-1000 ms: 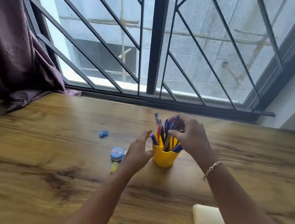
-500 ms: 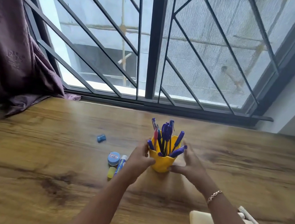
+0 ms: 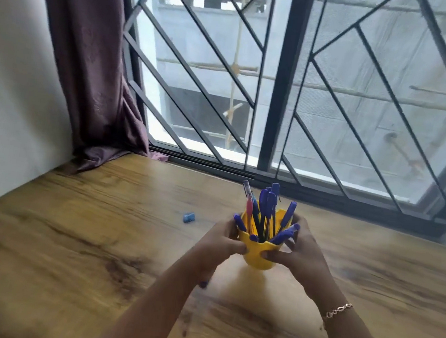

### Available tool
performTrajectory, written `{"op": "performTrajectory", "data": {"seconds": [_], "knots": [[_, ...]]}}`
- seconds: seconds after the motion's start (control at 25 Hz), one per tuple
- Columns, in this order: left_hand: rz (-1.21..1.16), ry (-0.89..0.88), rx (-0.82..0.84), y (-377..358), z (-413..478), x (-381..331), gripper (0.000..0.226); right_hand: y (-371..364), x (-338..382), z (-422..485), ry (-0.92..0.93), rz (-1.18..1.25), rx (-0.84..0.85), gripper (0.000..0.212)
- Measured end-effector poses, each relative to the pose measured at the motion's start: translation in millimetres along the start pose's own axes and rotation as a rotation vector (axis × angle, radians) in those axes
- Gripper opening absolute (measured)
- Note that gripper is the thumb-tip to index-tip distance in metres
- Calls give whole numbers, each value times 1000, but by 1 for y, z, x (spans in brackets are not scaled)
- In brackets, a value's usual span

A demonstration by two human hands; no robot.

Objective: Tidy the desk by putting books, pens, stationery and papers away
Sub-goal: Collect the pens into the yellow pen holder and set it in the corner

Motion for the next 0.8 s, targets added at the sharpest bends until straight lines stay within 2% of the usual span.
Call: {"op": "performTrajectory", "data": {"seconds": [0.2, 0.32, 0.44, 0.64, 0.72, 0.8], "knots": [[-17, -8, 35, 76, -29, -11, 54, -72, 33, 10, -6, 25, 97, 87], [-43, 14, 47, 136, -47, -6, 46, -134, 46, 22, -18, 1, 103, 91], [-47, 27, 4, 209, -64, 5, 39, -208, 69, 36, 18, 16, 137, 86], [3, 84, -163, 315, -73, 27, 40, -315, 106, 65, 41, 31, 196, 85], [4, 99, -286, 353, -72, 38, 45, -355, 125, 82, 81, 6, 215, 86], [-7, 97, -459, 383, -72, 46, 35, -393, 142, 100, 131, -15, 225, 86]]}}
Point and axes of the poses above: each hand's wrist, its own z-axis towards the middle knuckle, its own y-axis out of the back of the hand, x = y × z, the point moved 1 cm from there along z, towards the middle knuckle, and after that the axes turned 14 degrees about -y, right-handed, at the moved point
